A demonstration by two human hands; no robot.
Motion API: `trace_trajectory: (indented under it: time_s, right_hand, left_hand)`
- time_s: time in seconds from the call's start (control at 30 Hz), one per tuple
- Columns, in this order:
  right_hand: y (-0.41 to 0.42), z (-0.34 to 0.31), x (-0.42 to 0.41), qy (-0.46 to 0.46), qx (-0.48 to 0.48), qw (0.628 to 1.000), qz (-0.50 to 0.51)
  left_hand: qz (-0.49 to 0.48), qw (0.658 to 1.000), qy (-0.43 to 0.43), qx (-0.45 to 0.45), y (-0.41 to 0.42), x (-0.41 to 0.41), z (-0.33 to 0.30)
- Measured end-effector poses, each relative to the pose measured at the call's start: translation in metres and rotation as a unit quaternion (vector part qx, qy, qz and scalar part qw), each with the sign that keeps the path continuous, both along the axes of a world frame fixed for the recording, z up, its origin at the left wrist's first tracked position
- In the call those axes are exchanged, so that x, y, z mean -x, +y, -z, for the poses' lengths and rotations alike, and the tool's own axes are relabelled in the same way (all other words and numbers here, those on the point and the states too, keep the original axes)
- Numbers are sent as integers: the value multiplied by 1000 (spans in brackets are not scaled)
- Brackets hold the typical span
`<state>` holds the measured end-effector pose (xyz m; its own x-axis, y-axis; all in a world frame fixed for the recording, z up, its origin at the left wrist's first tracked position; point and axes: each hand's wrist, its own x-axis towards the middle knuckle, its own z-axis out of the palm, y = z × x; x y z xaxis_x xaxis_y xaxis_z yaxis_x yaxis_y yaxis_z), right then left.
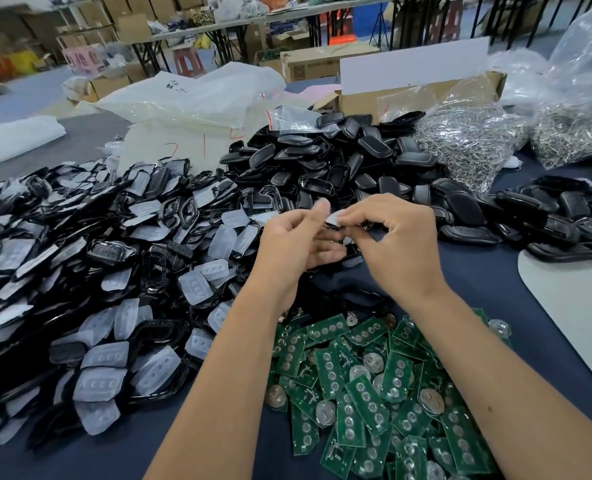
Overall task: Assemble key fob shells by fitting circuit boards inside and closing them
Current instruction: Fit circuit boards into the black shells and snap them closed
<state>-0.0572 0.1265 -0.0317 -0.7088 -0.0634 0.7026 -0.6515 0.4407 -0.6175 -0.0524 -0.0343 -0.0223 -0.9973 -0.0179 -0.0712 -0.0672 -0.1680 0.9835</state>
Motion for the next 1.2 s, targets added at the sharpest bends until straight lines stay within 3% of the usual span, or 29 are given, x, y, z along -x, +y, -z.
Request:
trace_trajectory:
  time_s: [0.1,0.27,0.43,0.87,1.2]
  right_hand:
    - [0,1,0,-7,10,1000,-10]
    - [1,2,3,-101,134,986,6]
    - [2,5,7,-250,214,943,-53]
    - [-2,2,6,-309,315,894,-73]
    - [-5,5,8,-320,331,886,-58]
  left_hand:
    - [-4,1000,17,0,-2,-2,1]
    - [-38,999,17,26,-2,-4,1]
    - [-12,994,63,84,2,-5,1]
    - [-12,980,127,151,8,-5,3]
    - [-25,982,124,140,9,-4,2]
